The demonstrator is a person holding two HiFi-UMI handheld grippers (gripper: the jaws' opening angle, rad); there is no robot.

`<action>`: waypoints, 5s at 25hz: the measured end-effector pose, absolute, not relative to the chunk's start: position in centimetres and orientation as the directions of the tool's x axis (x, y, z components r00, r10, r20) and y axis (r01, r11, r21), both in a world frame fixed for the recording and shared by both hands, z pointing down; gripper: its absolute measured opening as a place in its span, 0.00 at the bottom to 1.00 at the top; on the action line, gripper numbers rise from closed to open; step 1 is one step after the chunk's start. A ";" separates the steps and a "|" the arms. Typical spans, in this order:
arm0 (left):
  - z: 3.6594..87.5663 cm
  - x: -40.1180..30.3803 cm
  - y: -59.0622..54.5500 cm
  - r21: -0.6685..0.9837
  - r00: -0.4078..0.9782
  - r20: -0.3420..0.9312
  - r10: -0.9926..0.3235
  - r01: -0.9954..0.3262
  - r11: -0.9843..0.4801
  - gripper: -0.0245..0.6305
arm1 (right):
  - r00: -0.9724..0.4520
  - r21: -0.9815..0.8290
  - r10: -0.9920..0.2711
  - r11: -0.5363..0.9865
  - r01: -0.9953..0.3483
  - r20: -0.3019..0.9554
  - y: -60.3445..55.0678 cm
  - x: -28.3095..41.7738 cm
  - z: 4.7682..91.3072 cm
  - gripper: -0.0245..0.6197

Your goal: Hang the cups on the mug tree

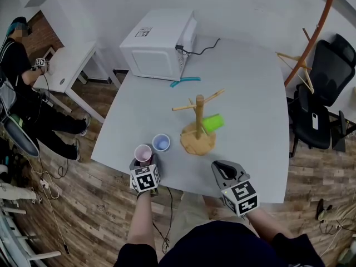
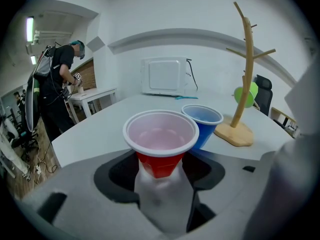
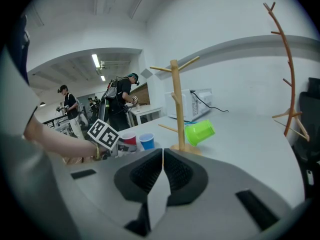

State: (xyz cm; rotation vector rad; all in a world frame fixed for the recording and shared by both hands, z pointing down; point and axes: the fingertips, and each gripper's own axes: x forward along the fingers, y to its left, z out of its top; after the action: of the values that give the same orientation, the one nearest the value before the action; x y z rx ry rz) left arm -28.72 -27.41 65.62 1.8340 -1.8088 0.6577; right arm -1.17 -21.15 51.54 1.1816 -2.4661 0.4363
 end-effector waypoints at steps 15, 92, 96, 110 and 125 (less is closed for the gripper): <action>62.4 -27.7 -26.6 -0.020 0.012 0.604 -0.797 -0.999 -0.031 0.47 | -0.596 -0.112 -0.676 0.616 -0.780 0.433 -19.3 -0.7 50.8 0.09; 37.4 -13.1 -33.4 -0.569 0.108 0.471 -0.875 -0.721 -0.395 0.47 | -0.611 -0.128 -0.710 0.610 -0.782 0.350 -9.4 3.4 47.3 0.09; 36.8 -12.5 -33.3 -0.597 0.114 0.464 -0.878 -0.692 -0.406 0.47 | -0.614 -0.127 -0.709 0.613 -0.780 0.347 -9.3 3.4 47.3 0.09; 37.4 -10.2 -33.7 -0.707 0.129 0.495 -0.859 -0.516 -0.484 0.47 | -0.618 -0.116 -0.706 0.621 -0.775 0.346 -9.3 3.5 47.2 0.09; 38.5 -10.0 -34.8 -0.868 0.011 0.472 -0.882 -0.172 -0.466 0.47 | -0.616 -0.121 -0.706 0.618 -0.777 0.350 -9.6 4.0 47.1 0.09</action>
State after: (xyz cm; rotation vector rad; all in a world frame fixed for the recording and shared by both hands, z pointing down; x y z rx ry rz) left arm -10.03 -34.75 38.48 2.5385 -1.6380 2.2630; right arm 3.98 -9.63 47.11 1.2075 -2.5763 0.3810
